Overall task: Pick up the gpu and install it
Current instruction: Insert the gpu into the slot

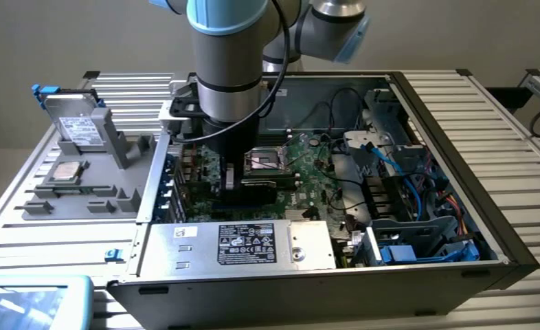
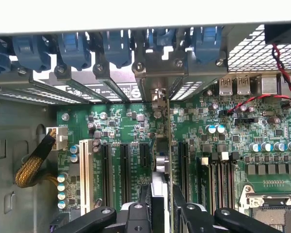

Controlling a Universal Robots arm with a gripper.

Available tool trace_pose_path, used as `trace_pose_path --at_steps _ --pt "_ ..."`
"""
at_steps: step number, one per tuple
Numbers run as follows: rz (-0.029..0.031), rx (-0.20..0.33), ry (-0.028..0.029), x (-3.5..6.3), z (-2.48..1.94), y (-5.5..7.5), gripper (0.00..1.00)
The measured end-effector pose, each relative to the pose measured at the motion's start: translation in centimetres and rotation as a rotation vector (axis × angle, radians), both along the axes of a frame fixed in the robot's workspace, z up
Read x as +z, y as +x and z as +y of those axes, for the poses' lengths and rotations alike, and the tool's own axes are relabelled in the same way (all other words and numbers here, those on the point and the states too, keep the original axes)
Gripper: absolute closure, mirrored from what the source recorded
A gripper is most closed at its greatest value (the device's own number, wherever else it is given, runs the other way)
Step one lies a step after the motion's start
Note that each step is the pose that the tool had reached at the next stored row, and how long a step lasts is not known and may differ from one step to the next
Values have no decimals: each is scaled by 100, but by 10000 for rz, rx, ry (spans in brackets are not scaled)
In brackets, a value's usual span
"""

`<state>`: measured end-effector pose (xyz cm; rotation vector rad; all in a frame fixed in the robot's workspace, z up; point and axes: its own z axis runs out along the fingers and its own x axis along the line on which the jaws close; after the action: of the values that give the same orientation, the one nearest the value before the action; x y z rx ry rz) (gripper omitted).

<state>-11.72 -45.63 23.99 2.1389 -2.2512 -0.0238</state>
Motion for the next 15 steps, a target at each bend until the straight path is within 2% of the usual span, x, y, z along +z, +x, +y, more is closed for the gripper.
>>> trace_pose_path --at_steps 15 --pt "0 3 26 -15 -11 3 71"
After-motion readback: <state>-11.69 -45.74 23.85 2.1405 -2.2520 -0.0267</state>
